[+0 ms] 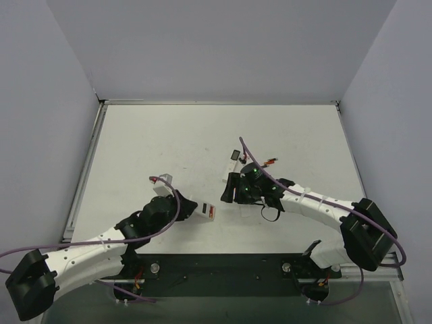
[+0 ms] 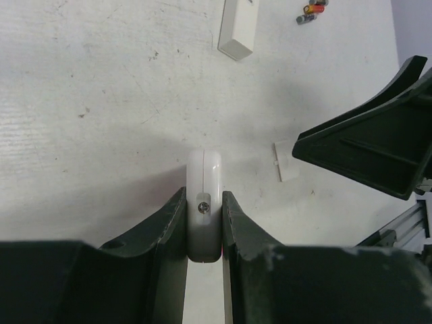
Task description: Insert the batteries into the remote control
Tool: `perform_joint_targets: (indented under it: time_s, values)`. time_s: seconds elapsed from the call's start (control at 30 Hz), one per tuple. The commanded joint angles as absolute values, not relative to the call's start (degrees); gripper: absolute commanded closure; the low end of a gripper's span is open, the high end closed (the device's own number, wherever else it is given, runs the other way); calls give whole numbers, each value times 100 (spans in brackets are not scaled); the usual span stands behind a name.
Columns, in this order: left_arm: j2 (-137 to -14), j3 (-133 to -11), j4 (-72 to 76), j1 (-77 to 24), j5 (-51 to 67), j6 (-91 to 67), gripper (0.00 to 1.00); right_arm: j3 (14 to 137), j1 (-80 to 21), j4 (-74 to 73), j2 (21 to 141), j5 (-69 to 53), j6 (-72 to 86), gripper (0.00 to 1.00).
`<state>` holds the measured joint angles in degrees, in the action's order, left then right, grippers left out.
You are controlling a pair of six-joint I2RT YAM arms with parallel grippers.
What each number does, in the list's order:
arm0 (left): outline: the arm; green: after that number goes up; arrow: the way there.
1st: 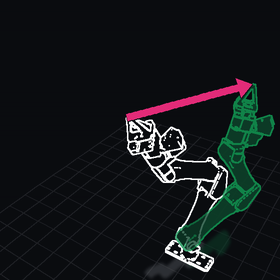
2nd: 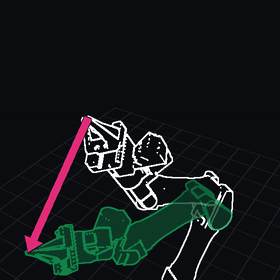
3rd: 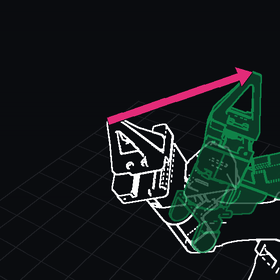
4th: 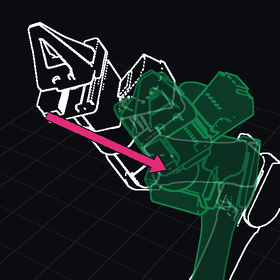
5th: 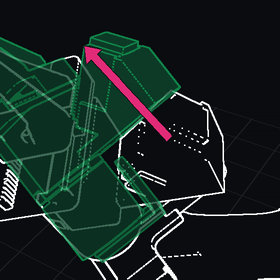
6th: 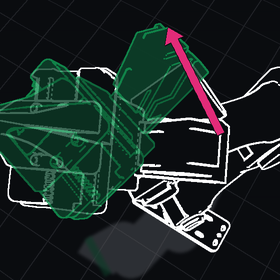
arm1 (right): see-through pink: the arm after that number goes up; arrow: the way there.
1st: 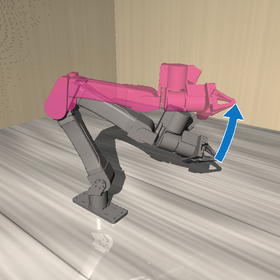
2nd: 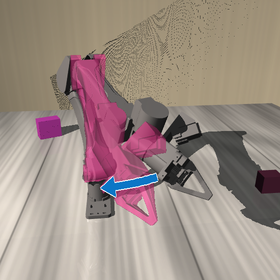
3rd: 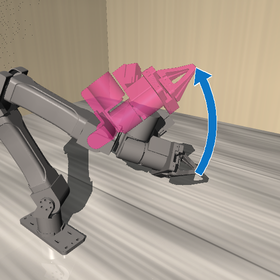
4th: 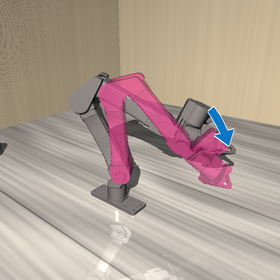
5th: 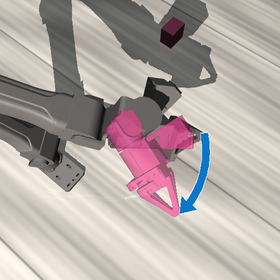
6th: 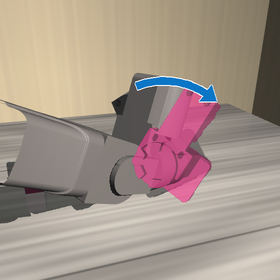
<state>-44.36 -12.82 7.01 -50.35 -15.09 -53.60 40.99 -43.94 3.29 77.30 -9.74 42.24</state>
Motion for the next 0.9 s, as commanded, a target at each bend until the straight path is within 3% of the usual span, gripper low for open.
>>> perform_joint_targets:
  time_s: [0.0,0.5,0.63,0.87]
  values:
    - [-5070,-2125,-631,-5360,-2002,-4668,100,4113,-4368,527,8041,-1265,4544,46]
    - [-7116,-4876,-2864,-7153,-4595,-4491,100,3938,-4333,773,8701,-1670,4746,49]
    - [-7646,-5194,-3111,-7286,-4579,-4737,100,3920,-4289,791,8798,-1722,4764,49]
    - [-7550,-5185,-2830,-7286,-4711,-4685,100,3929,-4271,809,8877,-1837,4729,52]
